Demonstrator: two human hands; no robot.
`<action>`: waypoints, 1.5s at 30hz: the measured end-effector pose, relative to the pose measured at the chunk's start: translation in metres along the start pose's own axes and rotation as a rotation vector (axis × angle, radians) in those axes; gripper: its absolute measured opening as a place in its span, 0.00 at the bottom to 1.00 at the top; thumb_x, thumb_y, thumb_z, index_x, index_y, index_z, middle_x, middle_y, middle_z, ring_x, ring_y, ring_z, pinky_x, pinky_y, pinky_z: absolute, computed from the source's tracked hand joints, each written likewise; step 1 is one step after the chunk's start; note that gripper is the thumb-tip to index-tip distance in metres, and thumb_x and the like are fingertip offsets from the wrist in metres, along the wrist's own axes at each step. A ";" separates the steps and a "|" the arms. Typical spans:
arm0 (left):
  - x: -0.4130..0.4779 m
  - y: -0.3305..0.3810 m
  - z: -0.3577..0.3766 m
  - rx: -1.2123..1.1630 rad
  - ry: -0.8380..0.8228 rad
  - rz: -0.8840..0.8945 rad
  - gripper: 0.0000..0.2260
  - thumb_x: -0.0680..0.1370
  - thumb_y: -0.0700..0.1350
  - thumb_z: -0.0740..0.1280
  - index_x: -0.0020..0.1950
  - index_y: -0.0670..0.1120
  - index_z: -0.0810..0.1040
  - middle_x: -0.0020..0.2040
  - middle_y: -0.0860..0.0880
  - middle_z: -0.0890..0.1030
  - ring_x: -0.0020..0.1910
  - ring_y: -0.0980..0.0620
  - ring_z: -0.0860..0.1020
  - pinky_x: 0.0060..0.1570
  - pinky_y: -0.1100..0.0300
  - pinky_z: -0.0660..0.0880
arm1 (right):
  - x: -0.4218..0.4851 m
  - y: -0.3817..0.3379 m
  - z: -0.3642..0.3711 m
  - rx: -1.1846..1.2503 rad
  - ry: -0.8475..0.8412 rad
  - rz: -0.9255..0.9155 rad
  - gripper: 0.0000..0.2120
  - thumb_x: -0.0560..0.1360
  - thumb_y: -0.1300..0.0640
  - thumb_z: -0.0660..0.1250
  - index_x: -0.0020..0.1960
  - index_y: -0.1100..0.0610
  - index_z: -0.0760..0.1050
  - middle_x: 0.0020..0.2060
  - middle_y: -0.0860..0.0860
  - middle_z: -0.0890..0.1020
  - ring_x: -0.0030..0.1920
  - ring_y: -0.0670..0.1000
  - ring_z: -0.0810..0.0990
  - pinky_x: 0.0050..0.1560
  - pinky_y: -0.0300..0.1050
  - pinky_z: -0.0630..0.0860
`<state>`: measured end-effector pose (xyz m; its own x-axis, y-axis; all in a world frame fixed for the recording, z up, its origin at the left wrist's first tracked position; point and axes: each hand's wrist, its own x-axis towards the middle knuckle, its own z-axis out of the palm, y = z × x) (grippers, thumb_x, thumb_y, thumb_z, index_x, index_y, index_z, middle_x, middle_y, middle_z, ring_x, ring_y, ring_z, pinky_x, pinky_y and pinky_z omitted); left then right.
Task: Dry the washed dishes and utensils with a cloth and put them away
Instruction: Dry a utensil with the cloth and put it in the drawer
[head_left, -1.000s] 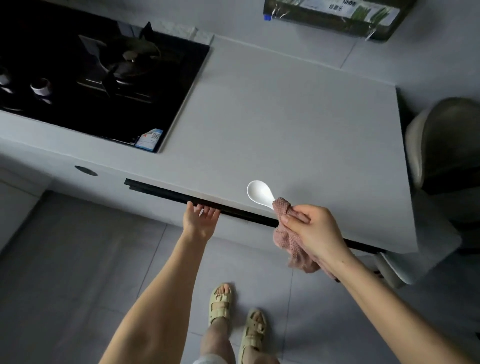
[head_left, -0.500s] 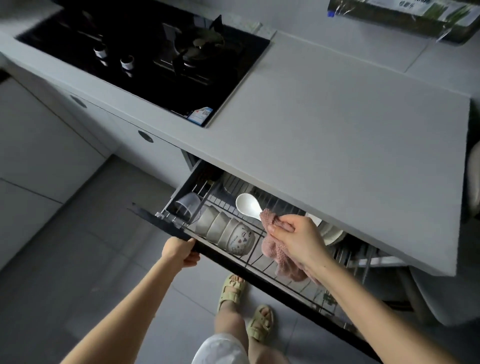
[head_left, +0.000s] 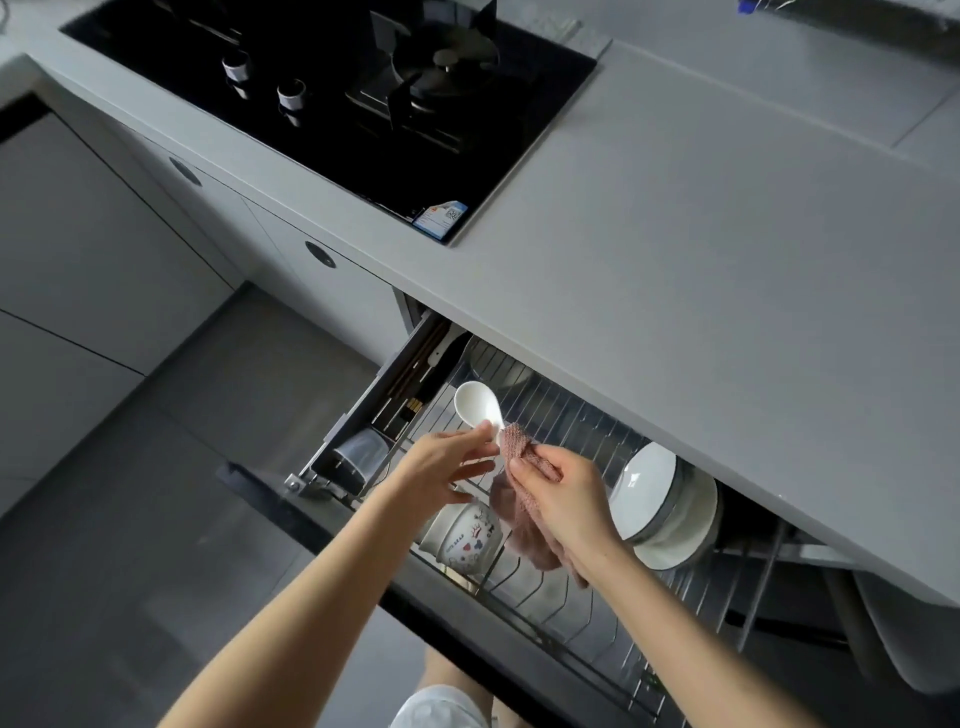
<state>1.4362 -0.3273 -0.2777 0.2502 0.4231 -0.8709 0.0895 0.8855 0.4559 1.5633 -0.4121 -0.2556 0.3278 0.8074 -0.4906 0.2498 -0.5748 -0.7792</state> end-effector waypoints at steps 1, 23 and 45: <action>0.008 0.000 0.002 -0.096 0.006 -0.022 0.08 0.74 0.45 0.70 0.47 0.41 0.78 0.41 0.48 0.83 0.45 0.50 0.80 0.56 0.45 0.71 | 0.004 -0.002 0.005 -0.002 -0.009 0.005 0.05 0.75 0.52 0.68 0.48 0.52 0.81 0.39 0.48 0.84 0.42 0.51 0.83 0.47 0.57 0.81; 0.185 0.043 -0.069 0.769 0.669 0.371 0.07 0.75 0.43 0.67 0.50 0.44 0.82 0.45 0.45 0.83 0.48 0.43 0.79 0.39 0.59 0.68 | 0.109 0.039 0.043 -0.289 -0.044 0.155 0.21 0.75 0.51 0.68 0.67 0.49 0.68 0.57 0.50 0.80 0.47 0.46 0.76 0.37 0.35 0.73; 0.252 0.039 -0.061 1.040 0.705 0.698 0.21 0.77 0.34 0.63 0.69 0.39 0.67 0.56 0.39 0.75 0.54 0.42 0.72 0.52 0.55 0.70 | 0.153 0.073 0.077 -0.346 -0.046 0.196 0.18 0.75 0.50 0.69 0.62 0.47 0.70 0.52 0.50 0.82 0.46 0.49 0.79 0.34 0.36 0.68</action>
<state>1.4442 -0.1743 -0.4902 0.0426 0.9818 -0.1853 0.8776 0.0518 0.4765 1.5617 -0.3204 -0.4179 0.3603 0.6787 -0.6399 0.4811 -0.7230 -0.4959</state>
